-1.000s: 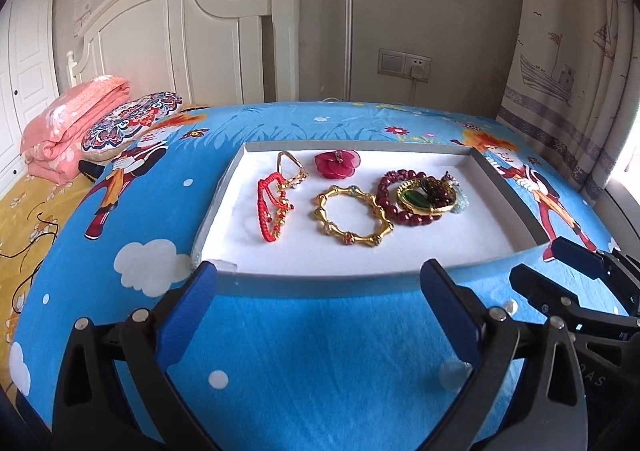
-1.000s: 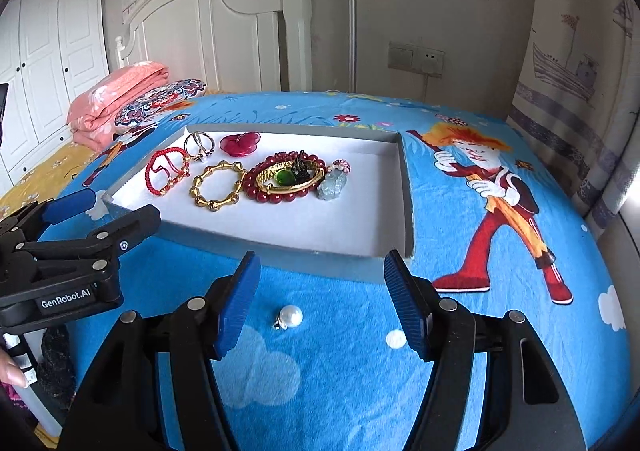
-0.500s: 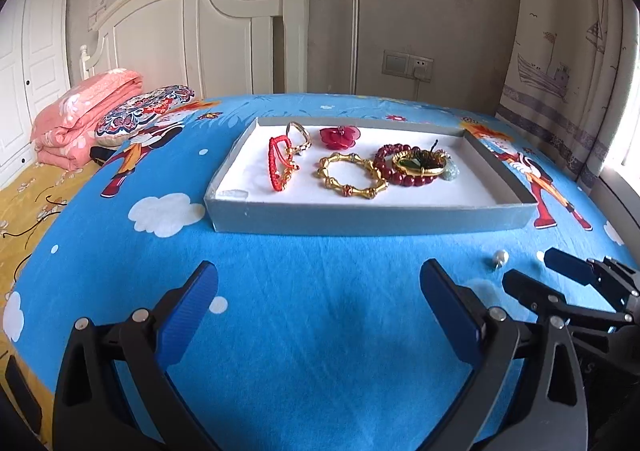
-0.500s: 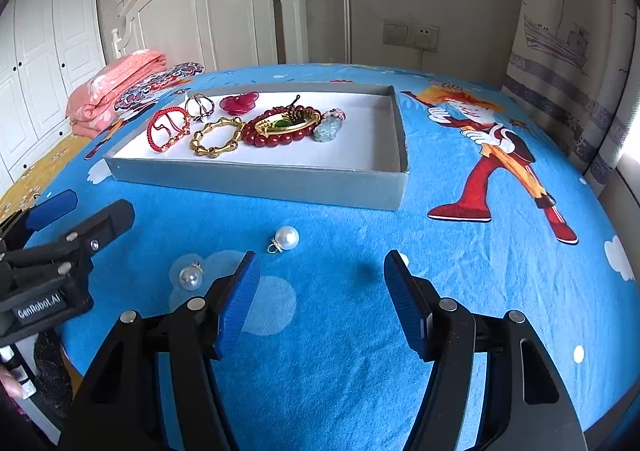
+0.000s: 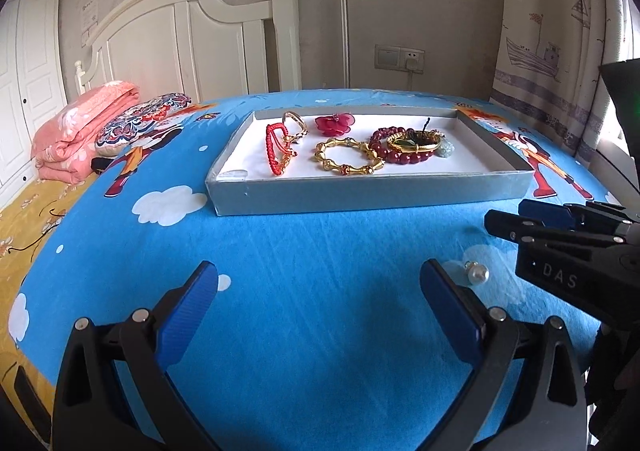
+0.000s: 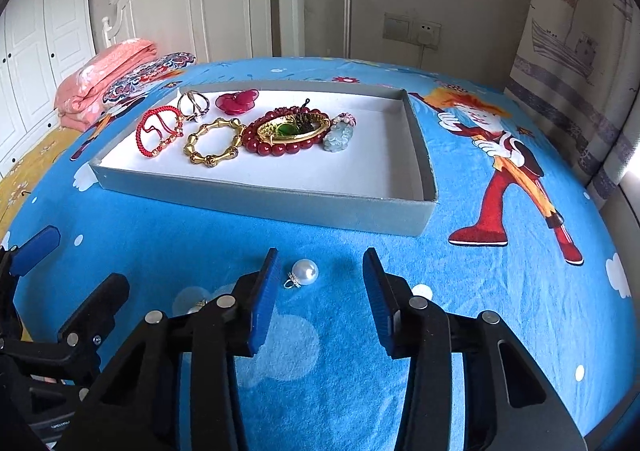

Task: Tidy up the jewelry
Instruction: 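Move the right gripper back from the tray toward the white pearl, then close the right gripper on the white pearl and lift it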

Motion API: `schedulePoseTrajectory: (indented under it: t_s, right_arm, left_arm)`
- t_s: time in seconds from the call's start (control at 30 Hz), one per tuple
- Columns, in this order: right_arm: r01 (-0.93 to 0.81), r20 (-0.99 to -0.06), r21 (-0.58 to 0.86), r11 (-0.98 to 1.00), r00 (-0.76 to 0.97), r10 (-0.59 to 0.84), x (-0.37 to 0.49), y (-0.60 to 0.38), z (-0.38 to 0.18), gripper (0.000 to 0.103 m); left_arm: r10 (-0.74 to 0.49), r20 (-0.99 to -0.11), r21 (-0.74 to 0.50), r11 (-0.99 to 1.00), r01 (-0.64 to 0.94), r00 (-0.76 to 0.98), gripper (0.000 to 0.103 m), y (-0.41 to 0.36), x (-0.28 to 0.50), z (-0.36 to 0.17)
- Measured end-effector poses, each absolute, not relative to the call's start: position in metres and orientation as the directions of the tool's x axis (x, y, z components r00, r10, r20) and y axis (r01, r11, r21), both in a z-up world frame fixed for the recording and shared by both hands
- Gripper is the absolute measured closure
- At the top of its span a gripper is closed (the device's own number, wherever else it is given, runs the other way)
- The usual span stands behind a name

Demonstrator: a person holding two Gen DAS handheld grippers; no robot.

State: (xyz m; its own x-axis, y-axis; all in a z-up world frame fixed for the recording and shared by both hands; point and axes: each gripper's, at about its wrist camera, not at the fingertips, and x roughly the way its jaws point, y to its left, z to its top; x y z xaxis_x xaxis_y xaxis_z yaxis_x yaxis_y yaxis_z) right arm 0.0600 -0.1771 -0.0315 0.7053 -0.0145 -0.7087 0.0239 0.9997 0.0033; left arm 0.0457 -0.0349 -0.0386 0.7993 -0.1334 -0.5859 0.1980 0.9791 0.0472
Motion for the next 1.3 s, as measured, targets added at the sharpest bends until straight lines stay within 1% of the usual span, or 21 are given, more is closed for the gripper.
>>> schedulePoseTrajectory:
  t_s: [0.1,0.13,0.17,0.2,0.4,0.7,1.0,1.07,1.1,1.13,1.17,1.2,1.23,1.27,1.3]
  right_arm:
    - [0.018,-0.709,-0.002,1.000,0.705,-0.015,0.059,-0.176,-0.033,0.079]
    - [0.019,-0.708,-0.001,1.000,0.706,-0.014,0.058,-0.177,-0.034,0.081]
    - [0.016,-0.706,0.000,1.000,0.708,-0.011,0.058,-0.177,-0.034,0.087]
    - [0.015,-0.704,-0.003,1.000,0.710,-0.013,0.056,-0.177,-0.034,0.088]
    - [0.022,-0.683,-0.013,1.000,0.730,-0.025,0.042,-0.181,-0.035,0.088]
    - [0.055,-0.647,0.003,0.999,0.762,-0.040,0.009,-0.210,-0.031,0.088]
    - [0.053,-0.613,0.022,0.998,0.789,-0.028,-0.010,-0.229,-0.030,0.088]
    - [0.050,-0.606,0.030,0.998,0.795,-0.021,-0.015,-0.234,-0.031,0.088]
    - [0.048,-0.604,0.038,0.998,0.797,-0.016,-0.016,-0.236,-0.031,0.088]
    - [0.048,-0.601,0.045,0.998,0.799,-0.012,-0.017,-0.239,-0.031,0.088]
    - [0.048,-0.597,0.052,0.997,0.802,-0.008,-0.019,-0.241,-0.031,0.088]
    - [0.048,-0.594,0.058,0.997,0.805,-0.005,-0.020,-0.244,-0.030,0.088]
    - [0.048,-0.590,0.064,0.997,0.807,-0.002,-0.021,-0.246,-0.030,0.088]
    - [0.048,-0.586,0.070,0.996,0.810,0.002,-0.022,-0.248,-0.029,0.088]
    - [0.049,-0.583,0.076,0.996,0.813,0.005,-0.023,-0.250,-0.028,0.088]
  left_arm:
    - [-0.139,-0.589,0.039,0.979,0.200,0.796,0.005,-0.034,0.045,-0.040]
    - [-0.142,-0.591,0.033,0.979,0.200,0.794,0.005,-0.033,0.046,-0.041]
    - [-0.146,-0.593,0.028,0.979,0.201,0.792,0.005,-0.033,0.046,-0.041]
    - [-0.149,-0.593,0.025,0.979,0.202,0.791,0.005,-0.033,0.045,-0.041]
    - [-0.182,-0.592,0.014,0.972,0.236,0.785,0.005,-0.042,0.041,-0.039]
    - [-0.244,-0.591,0.024,0.947,0.320,0.769,0.005,-0.081,0.033,-0.037]
    - [-0.246,-0.623,0.020,0.944,0.329,0.743,0.023,-0.111,0.038,-0.045]
    - [-0.237,-0.622,0.035,0.944,0.328,0.746,0.030,-0.117,0.036,-0.047]
    - [-0.232,-0.622,0.039,0.945,0.326,0.748,0.032,-0.119,0.036,-0.048]
    - [-0.230,-0.624,0.040,0.945,0.324,0.747,0.036,-0.121,0.036,-0.049]
    - [-0.229,-0.628,0.040,0.945,0.324,0.744,0.043,-0.123,0.036,-0.050]
    - [-0.234,-0.626,0.036,0.944,0.328,0.744,0.045,-0.124,0.036,-0.051]
    - [-0.234,-0.623,0.037,0.944,0.327,0.746,0.051,-0.126,0.036,-0.051]
    - [-0.241,-0.621,0.038,0.941,0.335,0.746,0.060,-0.128,0.035,-0.051]
    - [-0.247,-0.618,0.041,0.938,0.344,0.746,0.064,-0.130,0.034,-0.051]
